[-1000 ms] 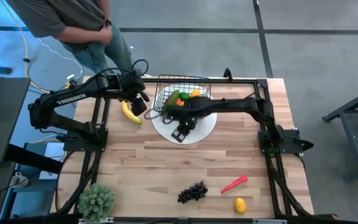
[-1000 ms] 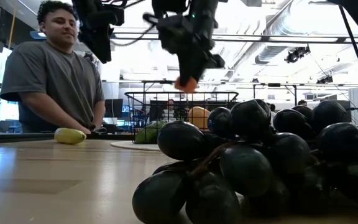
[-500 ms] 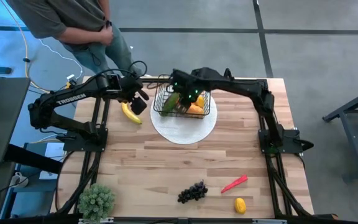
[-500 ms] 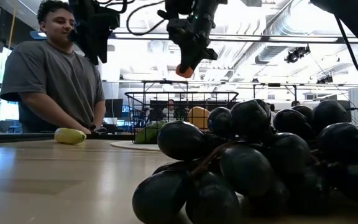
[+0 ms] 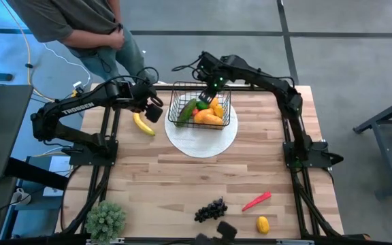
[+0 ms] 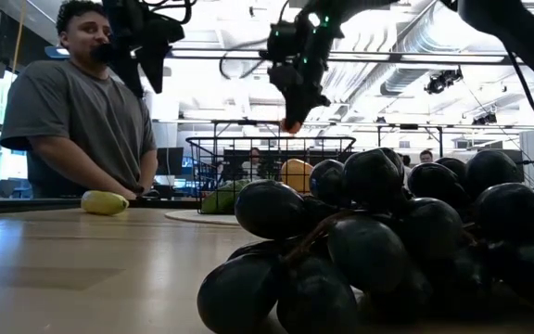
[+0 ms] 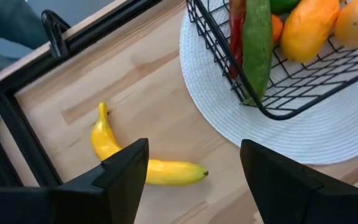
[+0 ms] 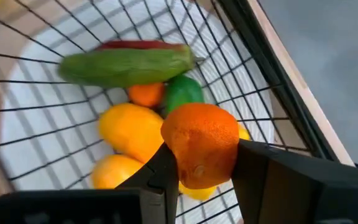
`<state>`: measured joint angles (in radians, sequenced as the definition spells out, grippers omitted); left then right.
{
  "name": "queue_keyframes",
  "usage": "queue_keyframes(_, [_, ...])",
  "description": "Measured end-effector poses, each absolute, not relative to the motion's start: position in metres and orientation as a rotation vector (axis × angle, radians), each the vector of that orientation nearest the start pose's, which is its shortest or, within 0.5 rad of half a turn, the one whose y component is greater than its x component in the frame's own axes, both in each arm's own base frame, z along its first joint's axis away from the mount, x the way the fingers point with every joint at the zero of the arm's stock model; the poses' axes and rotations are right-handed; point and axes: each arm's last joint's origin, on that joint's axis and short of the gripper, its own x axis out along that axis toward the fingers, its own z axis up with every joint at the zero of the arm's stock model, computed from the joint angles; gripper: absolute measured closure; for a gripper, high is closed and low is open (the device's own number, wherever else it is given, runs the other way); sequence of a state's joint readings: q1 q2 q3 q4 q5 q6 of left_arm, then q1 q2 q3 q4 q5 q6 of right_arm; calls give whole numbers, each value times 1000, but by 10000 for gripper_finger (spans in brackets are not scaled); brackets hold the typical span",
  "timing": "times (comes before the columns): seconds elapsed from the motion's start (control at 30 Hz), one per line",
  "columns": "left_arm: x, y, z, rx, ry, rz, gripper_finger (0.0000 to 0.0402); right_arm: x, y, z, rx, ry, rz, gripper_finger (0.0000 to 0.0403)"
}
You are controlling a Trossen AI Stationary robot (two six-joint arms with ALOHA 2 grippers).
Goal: Build produce basket
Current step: Put the orange into the wire basket
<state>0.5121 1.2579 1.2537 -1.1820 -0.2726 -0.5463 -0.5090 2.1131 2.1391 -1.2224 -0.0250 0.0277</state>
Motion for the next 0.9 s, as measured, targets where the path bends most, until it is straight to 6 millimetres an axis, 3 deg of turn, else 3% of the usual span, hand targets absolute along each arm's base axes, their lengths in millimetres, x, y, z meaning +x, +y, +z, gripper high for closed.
queue_keyframes(0.2, [188,115,325,-645,967,1036,158,386,-229,274,341,1239,-415,318])
queue_keyframes(0.67, [188,115,325,-687,943,1064,158,402,-234,224,349,1350,-371,318])
queue_keyframes(0.9, [188,114,325,-717,930,1073,158,403,-234,216,333,1387,-331,297])
